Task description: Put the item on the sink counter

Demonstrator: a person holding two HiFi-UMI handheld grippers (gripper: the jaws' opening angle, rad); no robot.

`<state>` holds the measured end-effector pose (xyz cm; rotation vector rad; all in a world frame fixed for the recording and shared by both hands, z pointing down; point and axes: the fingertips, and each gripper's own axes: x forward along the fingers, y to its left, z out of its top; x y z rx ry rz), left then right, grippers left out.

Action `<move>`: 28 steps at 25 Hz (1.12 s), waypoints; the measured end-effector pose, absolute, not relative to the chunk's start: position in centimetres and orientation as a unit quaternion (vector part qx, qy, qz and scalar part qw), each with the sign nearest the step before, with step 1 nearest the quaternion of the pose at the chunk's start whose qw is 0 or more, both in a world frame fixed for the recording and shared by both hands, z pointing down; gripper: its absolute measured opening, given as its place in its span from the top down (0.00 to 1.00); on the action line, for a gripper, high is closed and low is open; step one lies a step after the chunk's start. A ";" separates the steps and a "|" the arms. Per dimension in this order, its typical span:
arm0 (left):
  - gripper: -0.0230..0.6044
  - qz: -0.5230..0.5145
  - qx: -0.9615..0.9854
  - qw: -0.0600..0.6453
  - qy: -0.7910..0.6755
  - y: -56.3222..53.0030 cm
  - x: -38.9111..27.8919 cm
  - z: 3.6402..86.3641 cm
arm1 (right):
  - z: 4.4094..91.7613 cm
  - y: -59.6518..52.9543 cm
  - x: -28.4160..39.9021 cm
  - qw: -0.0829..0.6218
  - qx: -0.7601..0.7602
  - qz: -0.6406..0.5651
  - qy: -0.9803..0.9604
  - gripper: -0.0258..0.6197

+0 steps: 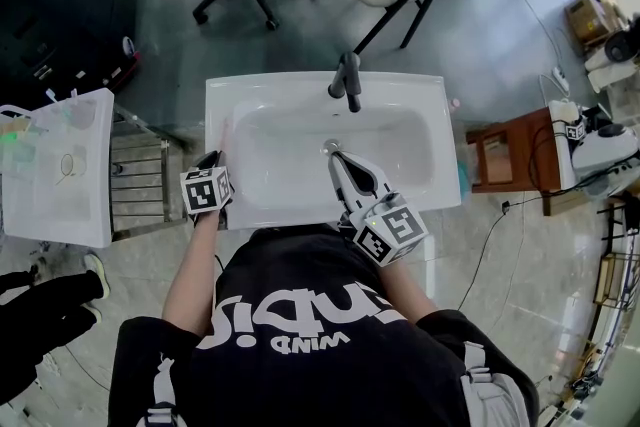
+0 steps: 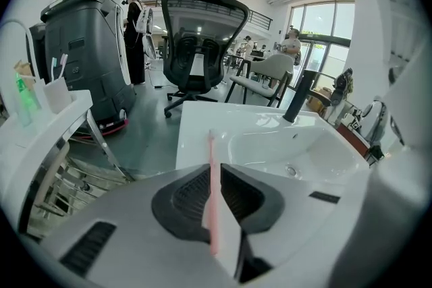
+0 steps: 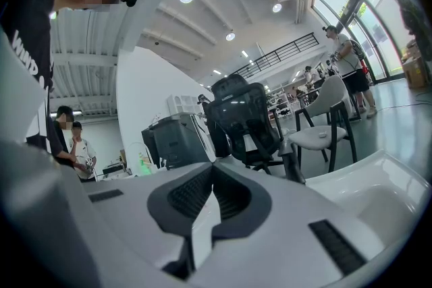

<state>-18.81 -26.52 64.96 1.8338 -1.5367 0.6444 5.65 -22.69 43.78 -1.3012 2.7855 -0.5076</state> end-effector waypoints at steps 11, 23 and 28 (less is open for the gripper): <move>0.93 0.187 0.747 0.294 -0.566 -26.7 -16.6 58.3 | 44.3 -22.9 5.4 0.011 -0.413 -0.170 0.895 0.93; 0.93 0.052 0.855 0.127 -0.500 -25.0 -11.7 42.4 | 43.7 -23.2 4.7 0.013 -0.410 -0.162 0.897 0.93; 0.93 -0.020 0.879 0.051 -0.473 -23.5 -10.5 39.4 | 43.3 -23.4 4.4 0.011 -0.407 -0.148 0.901 0.93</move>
